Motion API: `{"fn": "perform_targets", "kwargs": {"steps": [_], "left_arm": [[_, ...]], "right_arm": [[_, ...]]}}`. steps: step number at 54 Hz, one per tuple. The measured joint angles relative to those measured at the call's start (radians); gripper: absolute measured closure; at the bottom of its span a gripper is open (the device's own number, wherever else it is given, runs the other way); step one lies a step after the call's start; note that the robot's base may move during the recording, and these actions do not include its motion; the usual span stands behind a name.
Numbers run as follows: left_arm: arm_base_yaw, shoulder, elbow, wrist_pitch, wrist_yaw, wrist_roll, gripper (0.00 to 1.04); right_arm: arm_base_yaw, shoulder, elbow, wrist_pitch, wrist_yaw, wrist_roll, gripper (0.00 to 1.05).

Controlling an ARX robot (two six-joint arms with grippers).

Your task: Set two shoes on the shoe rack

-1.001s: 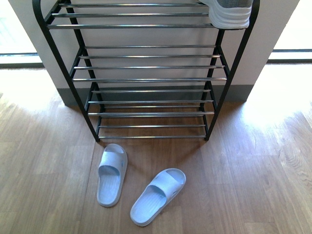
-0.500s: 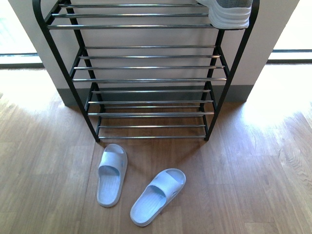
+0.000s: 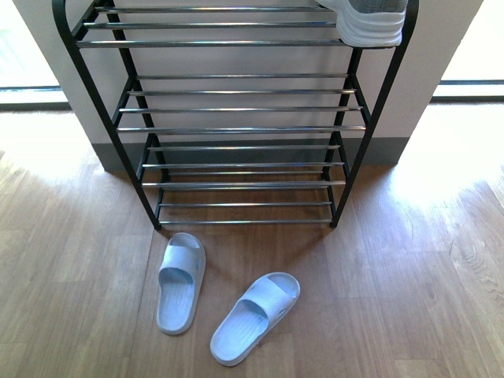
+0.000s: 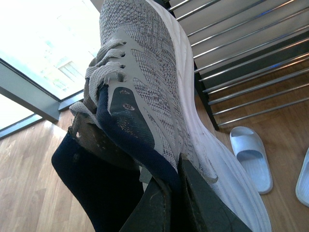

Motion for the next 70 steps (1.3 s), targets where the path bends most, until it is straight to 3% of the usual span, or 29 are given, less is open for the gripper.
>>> {"fn": "perform_targets", "kwargs": {"steps": [3, 5, 19, 27, 70], "left_arm": [[0.000, 0.000, 0.000, 0.000, -0.001, 0.000, 1.03], [0.000, 0.000, 0.000, 0.000, -0.001, 0.000, 1.03], [0.000, 0.000, 0.000, 0.000, 0.000, 0.000, 1.03], [0.000, 0.000, 0.000, 0.000, -0.001, 0.000, 1.03], [0.000, 0.000, 0.000, 0.000, -0.001, 0.000, 1.03]], "right_arm": [[0.013, -0.018, -0.048, 0.086, 0.151, -0.103, 0.24], [0.013, -0.032, -0.068, 0.096, 0.178, -0.135, 0.29], [0.015, -0.164, -0.204, 0.101, 0.195, -0.222, 0.80], [0.016, -0.225, -0.245, 0.080, 0.196, -0.228, 1.03], [0.016, -0.601, -0.353, -0.159, 0.196, -0.233, 1.03]]}}
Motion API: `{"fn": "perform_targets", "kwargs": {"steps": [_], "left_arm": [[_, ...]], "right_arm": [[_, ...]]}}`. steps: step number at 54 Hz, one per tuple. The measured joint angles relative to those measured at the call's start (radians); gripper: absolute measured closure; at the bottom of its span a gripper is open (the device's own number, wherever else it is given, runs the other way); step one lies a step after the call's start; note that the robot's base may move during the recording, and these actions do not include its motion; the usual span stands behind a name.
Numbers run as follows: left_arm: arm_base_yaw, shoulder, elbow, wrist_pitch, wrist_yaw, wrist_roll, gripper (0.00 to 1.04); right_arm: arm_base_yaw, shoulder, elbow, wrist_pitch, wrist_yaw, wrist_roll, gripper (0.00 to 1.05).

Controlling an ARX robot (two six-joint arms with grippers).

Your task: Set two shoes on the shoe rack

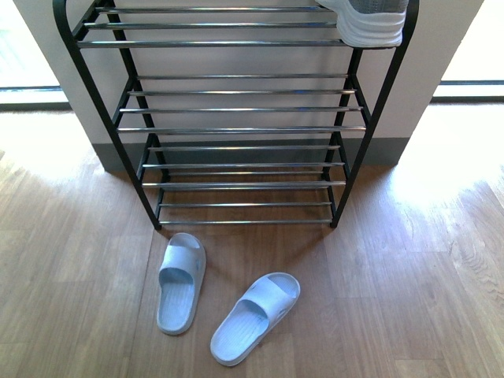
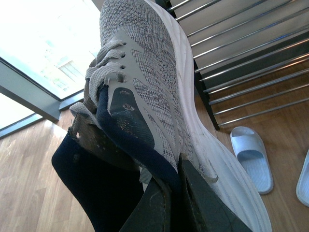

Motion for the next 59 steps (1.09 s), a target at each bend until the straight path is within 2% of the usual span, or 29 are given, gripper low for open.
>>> {"fn": "perform_targets", "kwargs": {"steps": [18, 24, 38, 59], "left_arm": [[0.000, 0.000, 0.000, 0.000, 0.000, 0.000, 1.03], [0.000, 0.000, 0.000, 0.000, 0.000, 0.000, 1.03], [0.000, 0.000, 0.000, 0.000, 0.000, 0.000, 1.03], [0.000, -0.002, 0.000, 0.000, -0.005, -0.001, 1.03]], "right_arm": [[0.000, -0.106, 0.000, -0.107, 0.000, 0.000, 1.03], [0.000, -0.241, 0.000, -0.269, 0.002, -0.001, 1.03], [0.000, -0.274, 0.000, -0.280, 0.000, -0.001, 1.03], [0.000, -0.276, 0.000, -0.280, -0.001, -0.002, 0.15]]}}
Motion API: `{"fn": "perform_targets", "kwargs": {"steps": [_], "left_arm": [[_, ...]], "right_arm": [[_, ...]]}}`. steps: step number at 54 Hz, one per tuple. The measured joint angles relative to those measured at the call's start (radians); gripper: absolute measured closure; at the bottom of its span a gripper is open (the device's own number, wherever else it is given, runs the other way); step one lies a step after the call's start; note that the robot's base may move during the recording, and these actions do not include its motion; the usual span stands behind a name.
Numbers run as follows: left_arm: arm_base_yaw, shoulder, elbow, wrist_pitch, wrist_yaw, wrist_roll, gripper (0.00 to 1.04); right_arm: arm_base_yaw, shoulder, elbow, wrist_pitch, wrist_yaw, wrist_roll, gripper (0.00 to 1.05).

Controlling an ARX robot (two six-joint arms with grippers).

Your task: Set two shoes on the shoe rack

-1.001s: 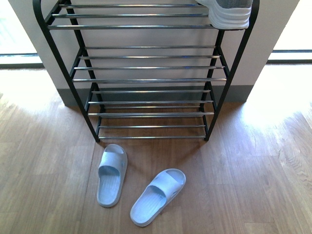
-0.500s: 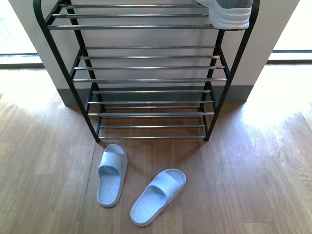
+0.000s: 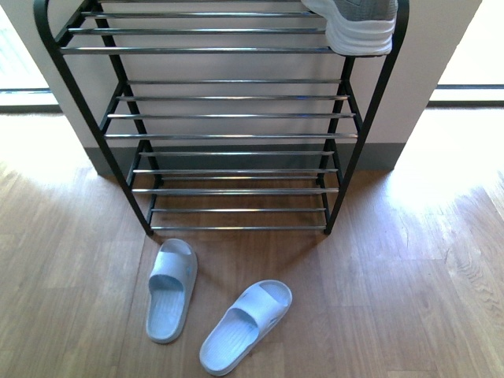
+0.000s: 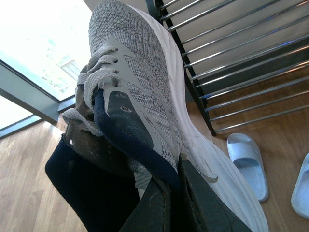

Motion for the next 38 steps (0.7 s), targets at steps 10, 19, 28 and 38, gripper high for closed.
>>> {"fn": "perform_targets", "kwargs": {"steps": [10, 19, 28, 38], "left_arm": [[0.000, 0.000, 0.000, 0.000, 0.004, 0.000, 1.03], [0.000, 0.000, 0.000, 0.000, 0.005, 0.000, 1.03], [0.000, 0.002, 0.000, 0.000, 0.011, 0.000, 1.03], [-0.002, 0.004, 0.000, 0.000, 0.001, -0.010, 1.03]], "right_arm": [[0.000, 0.000, 0.000, 0.000, 0.002, 0.000, 0.09], [0.000, 0.000, 0.000, 0.000, 0.001, 0.000, 0.09], [0.001, -0.001, 0.000, -0.002, 0.005, 0.000, 0.09], [0.001, 0.000, 0.000, -0.002, 0.004, 0.000, 0.09]]}}
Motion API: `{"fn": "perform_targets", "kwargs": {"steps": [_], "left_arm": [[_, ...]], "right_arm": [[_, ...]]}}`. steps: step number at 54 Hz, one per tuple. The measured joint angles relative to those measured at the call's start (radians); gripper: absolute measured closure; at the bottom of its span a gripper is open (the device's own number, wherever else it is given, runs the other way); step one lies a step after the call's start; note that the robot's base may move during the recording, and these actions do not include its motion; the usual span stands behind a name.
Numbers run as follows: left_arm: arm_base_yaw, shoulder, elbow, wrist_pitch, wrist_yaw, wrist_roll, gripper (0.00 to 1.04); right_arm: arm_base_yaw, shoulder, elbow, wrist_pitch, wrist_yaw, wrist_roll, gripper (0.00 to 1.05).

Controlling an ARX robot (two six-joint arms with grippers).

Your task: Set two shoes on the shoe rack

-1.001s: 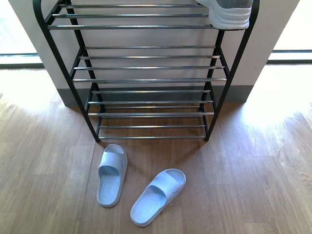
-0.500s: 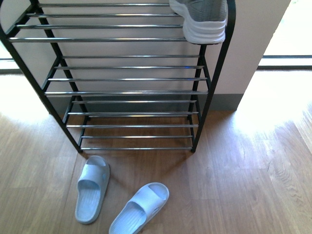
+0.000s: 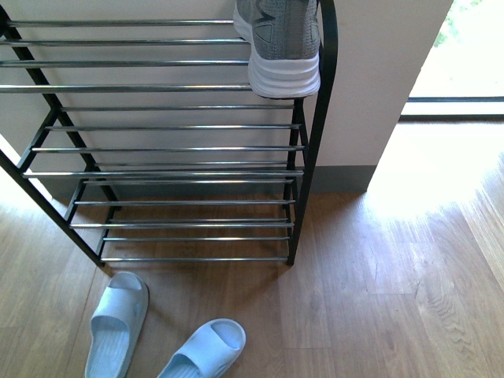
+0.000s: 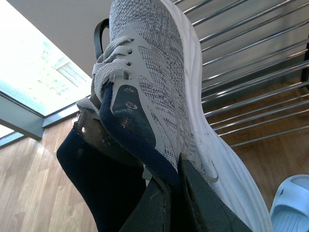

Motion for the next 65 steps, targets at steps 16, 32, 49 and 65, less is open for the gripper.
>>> {"fn": "perform_targets", "kwargs": {"steps": [16, 32, 49, 65], "left_arm": [[0.129, 0.480, 0.200, 0.305, 0.127, -0.320, 1.03], [0.138, 1.175, 0.690, 0.351, 0.361, -0.268, 1.03], [0.103, 1.578, 1.107, 0.243, 0.360, -0.076, 1.03], [0.064, 1.686, 1.256, 0.193, 0.379, -0.035, 1.03]], "right_arm": [[0.000, 0.000, 0.000, 0.000, -0.002, 0.000, 0.09], [0.000, 0.000, 0.000, 0.000, -0.003, 0.000, 0.09], [0.000, 0.000, 0.000, 0.000, -0.003, 0.000, 0.09], [0.000, 0.000, 0.000, 0.000, -0.003, 0.000, 0.09]]}}
